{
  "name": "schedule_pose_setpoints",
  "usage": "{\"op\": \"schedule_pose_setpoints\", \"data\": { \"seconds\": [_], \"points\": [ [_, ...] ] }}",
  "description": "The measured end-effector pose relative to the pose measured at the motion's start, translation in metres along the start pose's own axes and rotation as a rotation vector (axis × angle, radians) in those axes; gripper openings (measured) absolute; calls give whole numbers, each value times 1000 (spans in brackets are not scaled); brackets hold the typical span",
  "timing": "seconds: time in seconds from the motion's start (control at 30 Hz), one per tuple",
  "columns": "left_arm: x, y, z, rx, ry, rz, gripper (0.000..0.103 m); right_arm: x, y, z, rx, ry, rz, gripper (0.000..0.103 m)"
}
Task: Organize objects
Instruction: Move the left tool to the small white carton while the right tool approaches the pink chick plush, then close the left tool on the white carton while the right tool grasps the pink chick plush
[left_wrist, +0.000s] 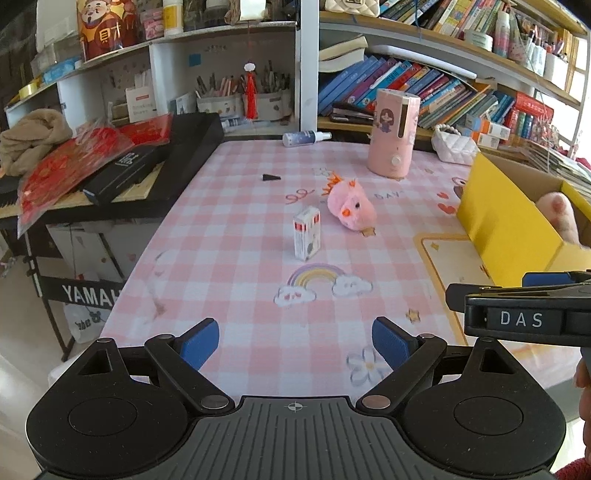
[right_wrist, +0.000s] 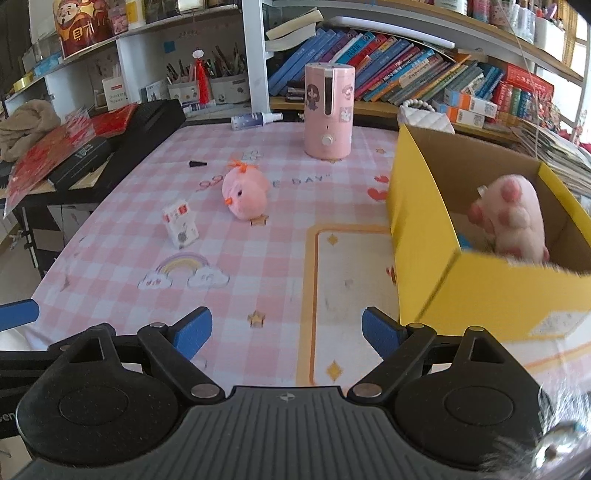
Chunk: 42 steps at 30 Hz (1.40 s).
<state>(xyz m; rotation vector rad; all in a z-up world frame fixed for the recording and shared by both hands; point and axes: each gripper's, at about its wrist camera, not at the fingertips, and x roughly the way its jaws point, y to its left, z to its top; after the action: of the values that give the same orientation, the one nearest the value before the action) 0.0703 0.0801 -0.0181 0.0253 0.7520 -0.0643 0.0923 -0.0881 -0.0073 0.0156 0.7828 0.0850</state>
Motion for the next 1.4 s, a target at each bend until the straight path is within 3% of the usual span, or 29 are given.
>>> {"op": "schedule_pose_setpoints", "data": {
  "seconds": [0.73,0.97,1.4],
  "points": [
    [66,-12,58,-44,25,80,89,85,-22,75,-42,28,85,86],
    [95,-12,68,-43,58,53,56,107,-24,91,-51,34,136,76],
    [154,-21,78,24,114,66,44,142,-12,119,-88,37,200,71]
  ]
}}
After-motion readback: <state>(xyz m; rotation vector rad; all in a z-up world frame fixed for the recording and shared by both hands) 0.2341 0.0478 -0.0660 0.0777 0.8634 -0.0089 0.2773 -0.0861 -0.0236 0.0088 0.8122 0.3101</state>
